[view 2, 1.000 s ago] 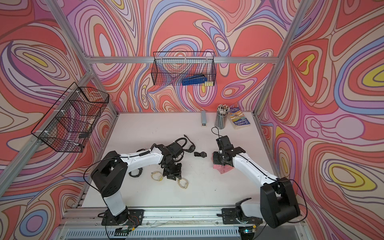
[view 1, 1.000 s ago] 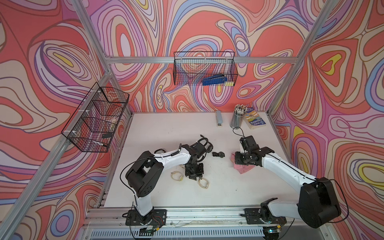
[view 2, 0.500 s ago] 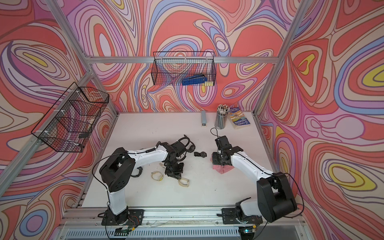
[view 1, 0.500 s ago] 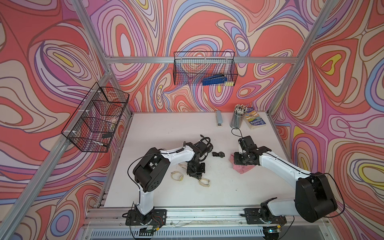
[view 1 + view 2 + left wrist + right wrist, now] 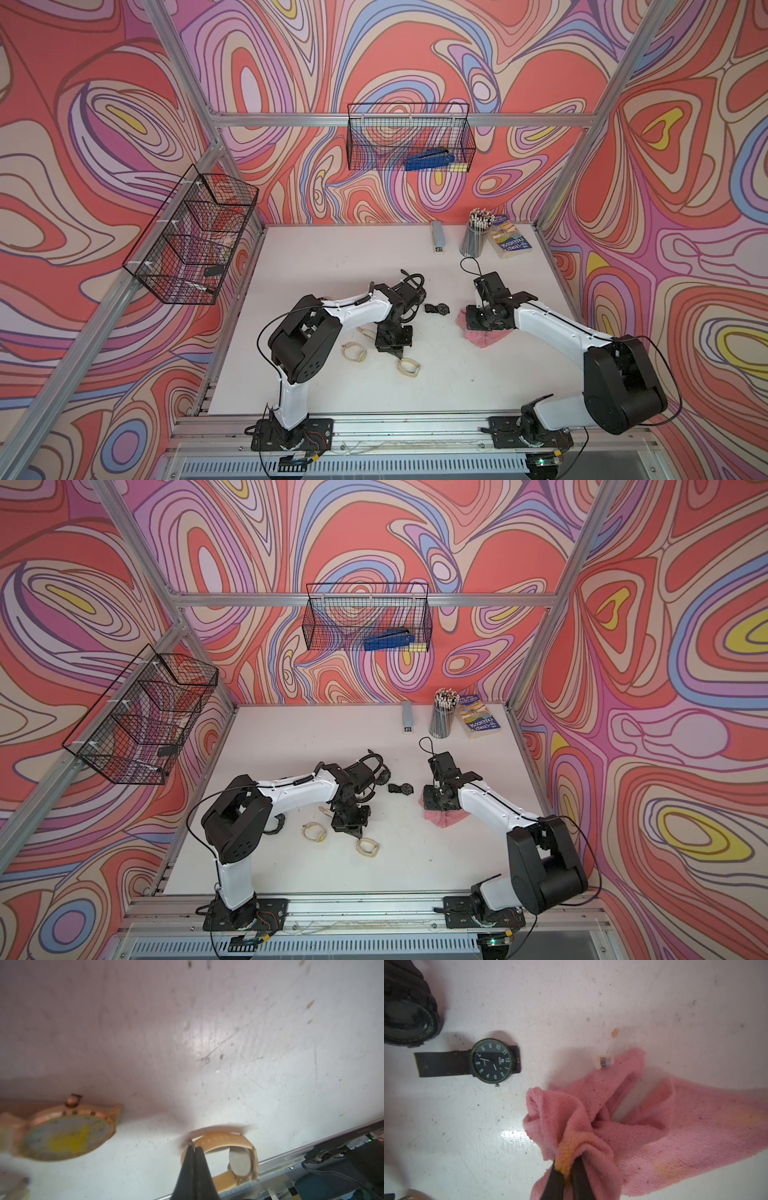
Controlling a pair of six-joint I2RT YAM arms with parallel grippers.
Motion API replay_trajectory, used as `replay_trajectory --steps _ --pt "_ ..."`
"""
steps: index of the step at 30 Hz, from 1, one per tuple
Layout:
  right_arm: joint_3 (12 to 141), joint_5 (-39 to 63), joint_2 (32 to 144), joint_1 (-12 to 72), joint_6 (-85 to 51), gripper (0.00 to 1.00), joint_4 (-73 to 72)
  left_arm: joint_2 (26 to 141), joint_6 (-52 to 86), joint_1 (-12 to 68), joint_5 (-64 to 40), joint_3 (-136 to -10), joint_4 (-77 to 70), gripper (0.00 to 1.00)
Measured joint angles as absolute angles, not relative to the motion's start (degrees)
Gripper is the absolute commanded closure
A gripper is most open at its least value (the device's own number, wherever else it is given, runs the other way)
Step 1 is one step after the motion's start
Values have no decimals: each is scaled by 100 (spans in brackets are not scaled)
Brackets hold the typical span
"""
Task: Wipe the watch dial
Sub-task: Pick up the watch at the center of the board.
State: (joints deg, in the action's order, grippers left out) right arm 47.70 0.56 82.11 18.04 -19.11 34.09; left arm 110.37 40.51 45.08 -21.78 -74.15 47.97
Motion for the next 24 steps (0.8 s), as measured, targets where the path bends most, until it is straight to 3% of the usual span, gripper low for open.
replay_trajectory --steps 5,10,24 --pt "4770 54 8219 1804 -1911 100 3389 11120 3977 4508 -2012 -7642 4853 99" --pt "4770 56 8219 1804 -1911 100 3382 11096 3924 4508 -1964 -7627 4871 82" --pt "4768 95 8219 1804 -1911 100 3332 10694 3918 4746 -1898 -7253 5022 72"
